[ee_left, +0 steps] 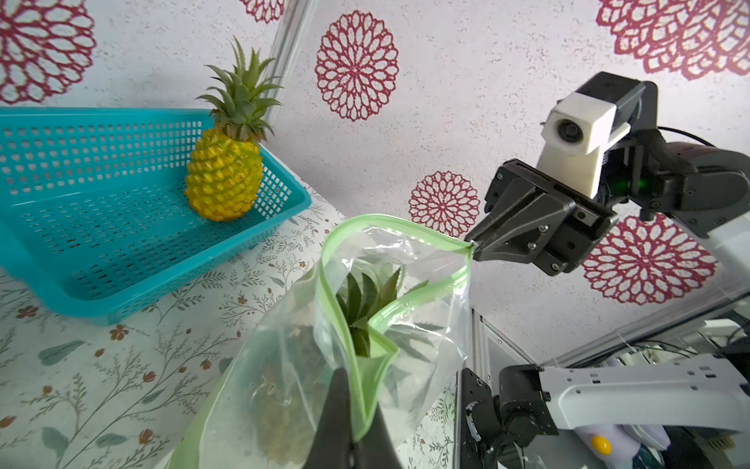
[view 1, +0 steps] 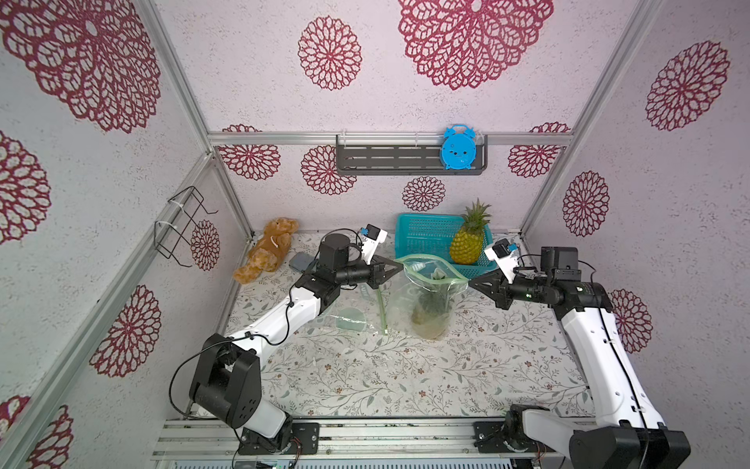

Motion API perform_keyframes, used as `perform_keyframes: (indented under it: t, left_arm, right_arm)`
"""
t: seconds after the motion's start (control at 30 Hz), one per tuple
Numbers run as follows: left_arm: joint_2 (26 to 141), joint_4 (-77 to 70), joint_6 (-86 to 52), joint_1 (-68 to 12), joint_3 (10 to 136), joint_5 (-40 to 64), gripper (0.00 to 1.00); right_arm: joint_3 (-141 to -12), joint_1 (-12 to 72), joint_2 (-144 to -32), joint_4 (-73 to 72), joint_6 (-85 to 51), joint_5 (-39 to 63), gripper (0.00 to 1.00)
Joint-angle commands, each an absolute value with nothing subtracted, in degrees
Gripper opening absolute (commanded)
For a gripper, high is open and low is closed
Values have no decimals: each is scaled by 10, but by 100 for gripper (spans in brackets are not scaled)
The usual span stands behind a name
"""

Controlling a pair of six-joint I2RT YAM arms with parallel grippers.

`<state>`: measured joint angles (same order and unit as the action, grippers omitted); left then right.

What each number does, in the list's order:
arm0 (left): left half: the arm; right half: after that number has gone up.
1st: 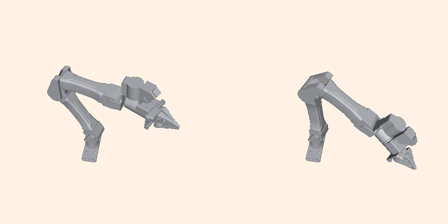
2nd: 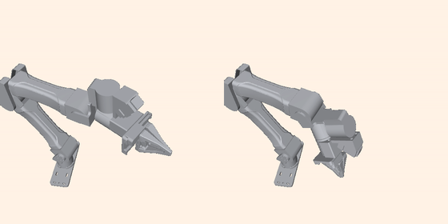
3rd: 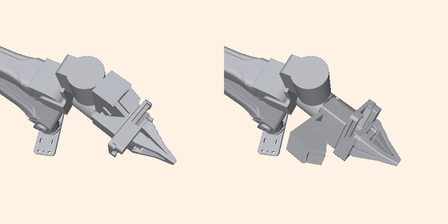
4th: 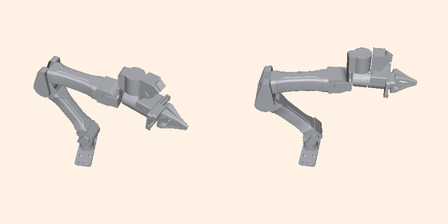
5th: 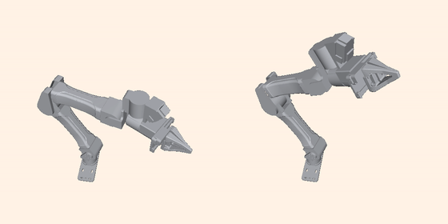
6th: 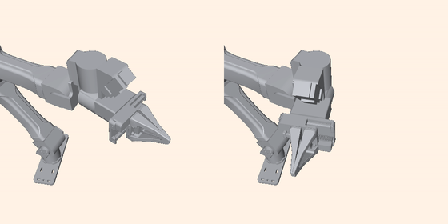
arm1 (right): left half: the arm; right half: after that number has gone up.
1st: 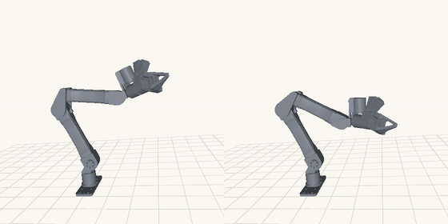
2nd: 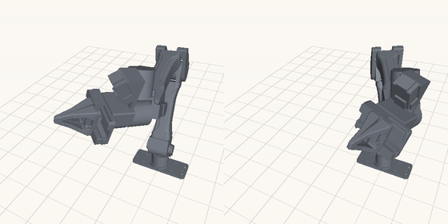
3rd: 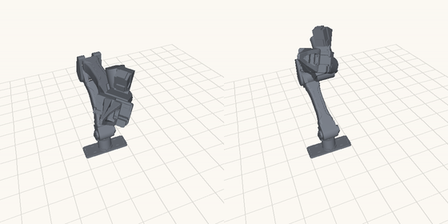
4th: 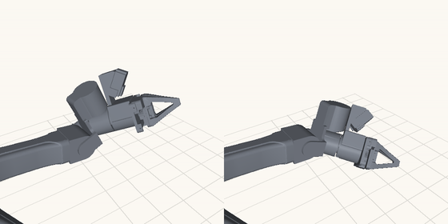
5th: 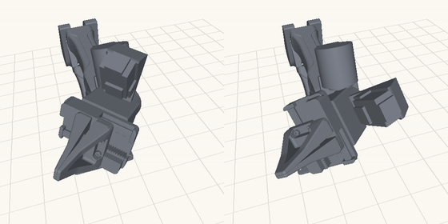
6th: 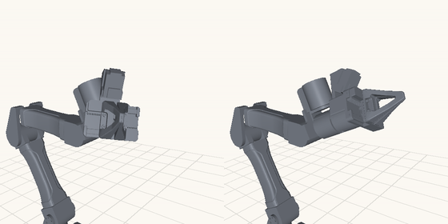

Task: Open the zip-top bag and take out the pineapple
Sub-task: Unzip the zipper on the zipper food storage bag.

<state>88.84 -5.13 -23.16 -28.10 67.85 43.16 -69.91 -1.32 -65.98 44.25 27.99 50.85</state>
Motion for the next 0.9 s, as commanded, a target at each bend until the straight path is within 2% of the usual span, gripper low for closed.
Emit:
perform_keyframes:
  t: [0.0, 0.43, 0.87]
  left_arm:
    - [907, -37, -217, -287, 695, 460, 0]
    - [951, 20, -190, -304, 726, 508, 0]
    - [979, 46, -177, -319, 748, 522, 1]
  right_arm:
    - [-700, -14, -652, 453, 285, 510, 0]
    - [-657, -14, -637, 469, 271, 453, 0]
    - [-595, -14, -583, 418, 236, 362, 0]
